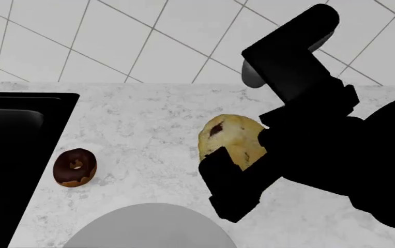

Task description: Place the pastries on the plates.

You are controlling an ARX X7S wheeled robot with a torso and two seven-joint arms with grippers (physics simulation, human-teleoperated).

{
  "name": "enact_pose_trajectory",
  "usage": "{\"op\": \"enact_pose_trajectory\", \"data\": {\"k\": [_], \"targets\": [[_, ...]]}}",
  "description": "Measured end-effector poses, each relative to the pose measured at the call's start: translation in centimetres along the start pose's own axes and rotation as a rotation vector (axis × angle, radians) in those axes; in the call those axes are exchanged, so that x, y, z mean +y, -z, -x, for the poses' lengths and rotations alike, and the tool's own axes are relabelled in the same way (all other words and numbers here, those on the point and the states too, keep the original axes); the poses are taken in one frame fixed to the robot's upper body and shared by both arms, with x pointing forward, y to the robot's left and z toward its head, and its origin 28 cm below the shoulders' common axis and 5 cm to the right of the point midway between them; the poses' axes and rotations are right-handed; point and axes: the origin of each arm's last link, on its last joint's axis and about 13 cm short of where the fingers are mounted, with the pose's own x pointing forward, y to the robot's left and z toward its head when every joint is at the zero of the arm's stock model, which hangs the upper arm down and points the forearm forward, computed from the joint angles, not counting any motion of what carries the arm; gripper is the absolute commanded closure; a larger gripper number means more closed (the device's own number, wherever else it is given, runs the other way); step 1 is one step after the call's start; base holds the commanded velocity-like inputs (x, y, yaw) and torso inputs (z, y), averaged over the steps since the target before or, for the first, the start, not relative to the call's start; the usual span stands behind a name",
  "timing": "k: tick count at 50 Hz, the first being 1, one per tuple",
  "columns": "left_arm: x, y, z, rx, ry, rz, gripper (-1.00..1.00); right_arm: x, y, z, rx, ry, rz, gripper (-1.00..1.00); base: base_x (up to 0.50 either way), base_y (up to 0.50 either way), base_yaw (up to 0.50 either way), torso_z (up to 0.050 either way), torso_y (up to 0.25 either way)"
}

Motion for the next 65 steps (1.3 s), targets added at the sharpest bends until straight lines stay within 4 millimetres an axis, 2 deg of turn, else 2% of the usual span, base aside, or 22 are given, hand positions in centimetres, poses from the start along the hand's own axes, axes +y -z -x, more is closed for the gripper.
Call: {"op": "enact_pose_trajectory", "data": {"k": [12, 24, 34, 49, 65], "targets": [[0.2, 0.6, -0.8, -0.008, -0.003, 0.005, -1.00, 4.0, -1.0, 1.8, -0.046, -0.127, 0.134, 1.00, 0.00, 0.00, 0.00, 0.000, 0.000], [0.2, 0.8, -0.6, -0.007, -0.008, 0.010, -1.00, 6.5, -0.5, 1.7, -0.006, -0.231, 0.205, 1.00, 0.00, 0.00, 0.00, 0.000, 0.000], [0.2, 0.8, -0.3, -0.004, -0.009, 0.016, -1.00, 7.0, 0.3, 0.3, 0.045, -0.261, 0.215, 1.00, 0.00, 0.00, 0.00, 0.000, 0.000], [0.2, 0.7, -0.3, 0.002, -0.006, 0.023, -1.00, 6.6, 1.3, -2.6, 0.100, -0.260, 0.182, 1.00, 0.00, 0.00, 0.00, 0.000, 0.000], [-0.1, 0.6, 0.0, 0.004, -0.009, 0.029, -1.00, 7.0, 2.6, -4.0, 0.148, -0.287, 0.168, 1.00, 0.00, 0.00, 0.00, 0.000, 0.000]]}}
